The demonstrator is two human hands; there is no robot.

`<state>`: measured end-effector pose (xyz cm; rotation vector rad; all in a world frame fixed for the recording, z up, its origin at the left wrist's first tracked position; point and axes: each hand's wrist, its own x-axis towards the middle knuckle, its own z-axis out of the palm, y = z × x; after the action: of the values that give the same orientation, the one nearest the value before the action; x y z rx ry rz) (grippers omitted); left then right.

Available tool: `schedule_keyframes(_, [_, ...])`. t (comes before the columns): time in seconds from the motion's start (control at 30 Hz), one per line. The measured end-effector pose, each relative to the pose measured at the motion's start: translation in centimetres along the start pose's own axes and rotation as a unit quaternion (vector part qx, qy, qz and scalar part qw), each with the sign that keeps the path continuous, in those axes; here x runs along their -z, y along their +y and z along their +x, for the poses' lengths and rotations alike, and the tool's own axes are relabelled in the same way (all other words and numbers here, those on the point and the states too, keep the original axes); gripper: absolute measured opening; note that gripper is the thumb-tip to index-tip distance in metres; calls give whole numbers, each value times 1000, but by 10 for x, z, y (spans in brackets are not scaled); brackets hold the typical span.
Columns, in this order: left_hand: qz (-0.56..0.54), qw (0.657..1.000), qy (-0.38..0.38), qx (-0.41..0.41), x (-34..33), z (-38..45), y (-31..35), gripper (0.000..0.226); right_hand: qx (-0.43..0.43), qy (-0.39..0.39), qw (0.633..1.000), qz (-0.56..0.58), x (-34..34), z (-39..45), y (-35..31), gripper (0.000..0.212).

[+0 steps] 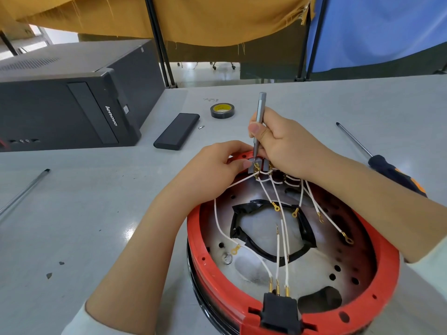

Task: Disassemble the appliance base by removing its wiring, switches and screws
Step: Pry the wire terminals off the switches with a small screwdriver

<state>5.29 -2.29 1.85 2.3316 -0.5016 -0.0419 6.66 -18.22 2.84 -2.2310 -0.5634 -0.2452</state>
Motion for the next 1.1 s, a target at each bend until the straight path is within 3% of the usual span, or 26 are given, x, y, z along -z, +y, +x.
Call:
schedule_keyframes(0.2, [2,1000,0,1,0,0,0,24,-65,-15,998,22,0,12,-1,18])
schedule_keyframes(0.4, [-13,1000,-2,3,-1,0,0,22,-18,12,997,72,4,-1,2,18])
schedule_keyframes(0.57, [-16,1000,-1,6,0,0,0,22,2,2,1000,5,2,-2,0,12])
schedule_keyframes(0.77, [-12,1000,-2,3,0,0,0,23,-36,-20,999,-31,-1,1,-4,20])
schedule_keyframes(0.97, [-6,1000,0,-1,0,1,-2,23,-33,19,995,91,6,-3,-1,18])
schedule_keyframes(1.1, [-8,1000,0,-3,0,0,-1,22,-17,0,1000,25,3,-4,0,13])
